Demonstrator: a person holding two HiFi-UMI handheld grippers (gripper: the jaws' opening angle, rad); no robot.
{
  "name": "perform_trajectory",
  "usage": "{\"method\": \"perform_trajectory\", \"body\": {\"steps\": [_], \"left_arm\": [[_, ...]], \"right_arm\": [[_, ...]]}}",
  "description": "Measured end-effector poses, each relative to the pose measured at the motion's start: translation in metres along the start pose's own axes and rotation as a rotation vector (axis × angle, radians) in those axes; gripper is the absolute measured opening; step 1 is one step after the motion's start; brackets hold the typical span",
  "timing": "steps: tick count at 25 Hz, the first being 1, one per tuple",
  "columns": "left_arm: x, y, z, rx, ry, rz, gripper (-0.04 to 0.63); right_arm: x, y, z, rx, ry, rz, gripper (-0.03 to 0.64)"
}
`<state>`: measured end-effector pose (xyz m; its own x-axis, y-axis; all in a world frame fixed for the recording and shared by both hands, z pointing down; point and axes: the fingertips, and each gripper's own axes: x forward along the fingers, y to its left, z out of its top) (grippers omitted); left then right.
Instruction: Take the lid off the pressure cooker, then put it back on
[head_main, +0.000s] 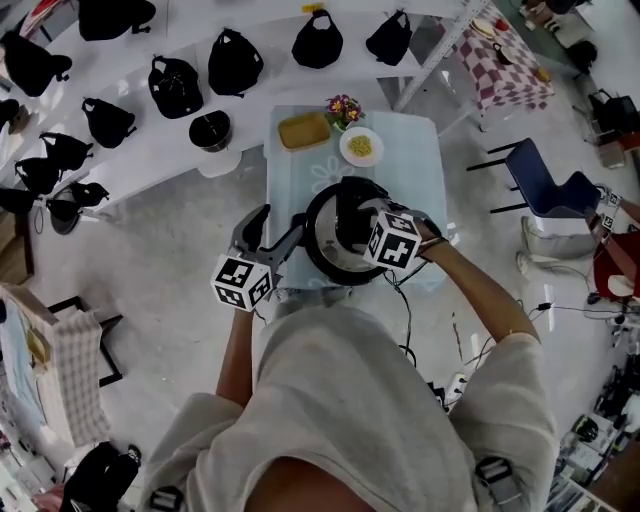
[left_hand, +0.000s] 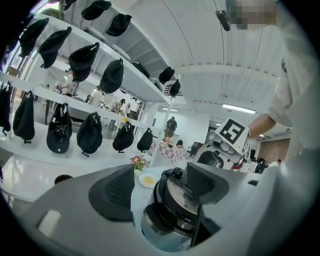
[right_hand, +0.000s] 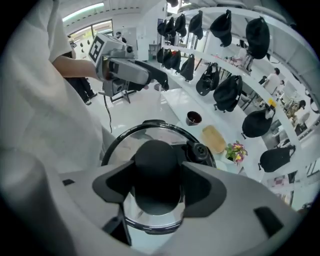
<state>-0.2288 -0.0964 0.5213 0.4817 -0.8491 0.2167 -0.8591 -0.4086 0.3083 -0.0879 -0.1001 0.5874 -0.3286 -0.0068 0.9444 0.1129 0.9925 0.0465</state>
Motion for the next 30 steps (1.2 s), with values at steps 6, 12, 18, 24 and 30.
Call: {"method": "perform_trajectory", "body": {"steps": [6, 12, 18, 24, 30], "left_arm": [[-0.004, -0.002, -0.006, -0.020, 0.002, 0.013, 0.313], [-0.005, -0.001, -0.010, -0.032, 0.000, 0.020, 0.313], [-0.001, -0.001, -0.007, -0.024, 0.003, 0.004, 0.311], [0.006, -0.001, 0.004, 0.002, -0.006, -0.017, 0.311], [0.010, 0.001, 0.007, 0.007, -0.010, -0.022, 0.311]], "right_arm": [[0.012, 0.002, -0.001, -0.019, 0.100, 0.137, 0.277], [0.015, 0.003, 0.000, -0.036, 0.141, 0.152, 0.276], [0.016, 0.002, 0.001, -0.011, 0.139, 0.142, 0.272], [0.017, -0.005, 0.003, 0.103, 0.143, 0.115, 0.272], [0.016, -0.012, -0.010, 0.448, 0.184, 0.048, 0.272]]}}
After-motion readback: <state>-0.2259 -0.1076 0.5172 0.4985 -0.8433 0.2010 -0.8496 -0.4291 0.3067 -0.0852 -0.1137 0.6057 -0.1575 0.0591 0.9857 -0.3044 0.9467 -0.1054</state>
